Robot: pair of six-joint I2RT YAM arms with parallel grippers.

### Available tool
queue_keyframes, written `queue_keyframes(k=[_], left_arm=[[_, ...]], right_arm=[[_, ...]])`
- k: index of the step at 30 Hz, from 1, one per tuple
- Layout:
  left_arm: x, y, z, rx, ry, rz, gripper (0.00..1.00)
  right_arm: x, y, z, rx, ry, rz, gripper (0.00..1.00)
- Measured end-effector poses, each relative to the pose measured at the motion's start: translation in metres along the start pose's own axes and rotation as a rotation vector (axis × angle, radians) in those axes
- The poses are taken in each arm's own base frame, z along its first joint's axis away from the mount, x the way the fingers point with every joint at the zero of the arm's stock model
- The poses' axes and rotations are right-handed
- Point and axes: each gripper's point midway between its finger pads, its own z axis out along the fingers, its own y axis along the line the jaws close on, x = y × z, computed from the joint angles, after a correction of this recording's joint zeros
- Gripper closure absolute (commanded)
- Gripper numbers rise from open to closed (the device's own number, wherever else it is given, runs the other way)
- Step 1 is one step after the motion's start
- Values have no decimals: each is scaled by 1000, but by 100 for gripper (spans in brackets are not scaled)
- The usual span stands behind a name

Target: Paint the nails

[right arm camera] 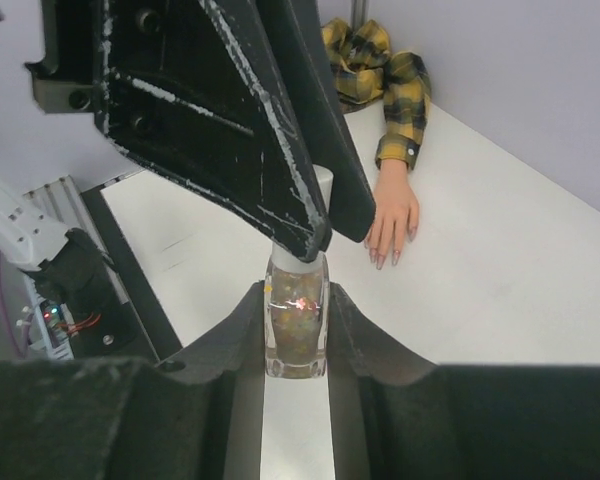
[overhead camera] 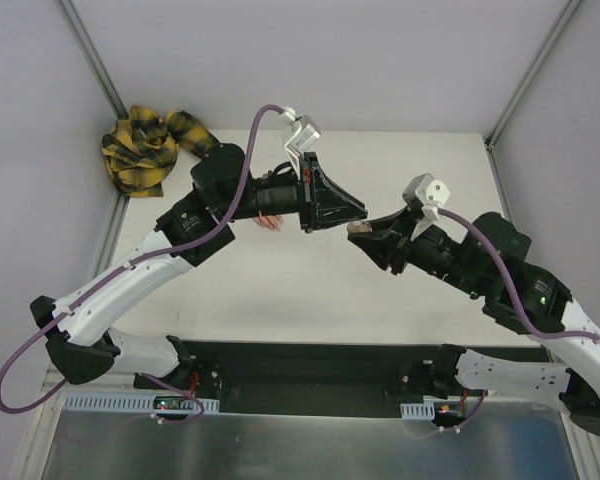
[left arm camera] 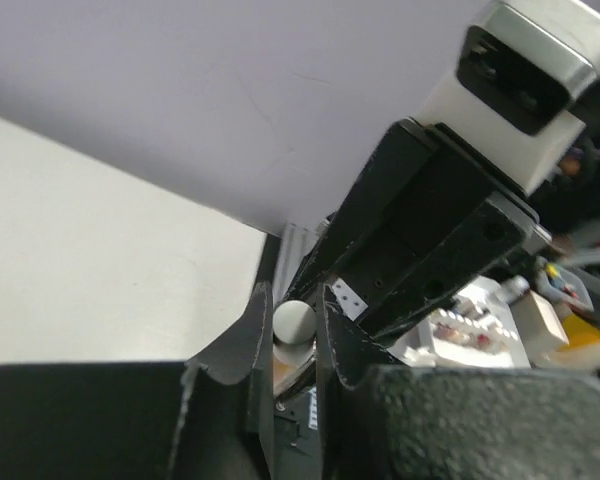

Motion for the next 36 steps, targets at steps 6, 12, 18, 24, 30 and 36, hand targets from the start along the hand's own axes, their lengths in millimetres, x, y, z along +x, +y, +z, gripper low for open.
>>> queue_keyframes(k=[6, 12, 18, 24, 30, 36], left_arm=[[19, -60, -9, 424, 107, 43, 100], [39, -101, -38, 639, 123, 122, 100], [35, -100, -34, 610, 137, 117, 37], [24, -65, -18, 338, 121, 105, 22], [-3, -17, -20, -3, 12, 123, 27], [-14, 16, -11, -173, -34, 97, 31]], right_arm=[[-10, 52, -41, -307, -70, 65, 100], [-7, 104, -61, -618, -63, 156, 100], [-11, 106, -59, -638, -90, 116, 100], [-12, 78, -48, -471, -94, 0, 100], [4, 22, -27, -155, -31, -88, 100], [16, -16, -9, 57, 36, -135, 100]])
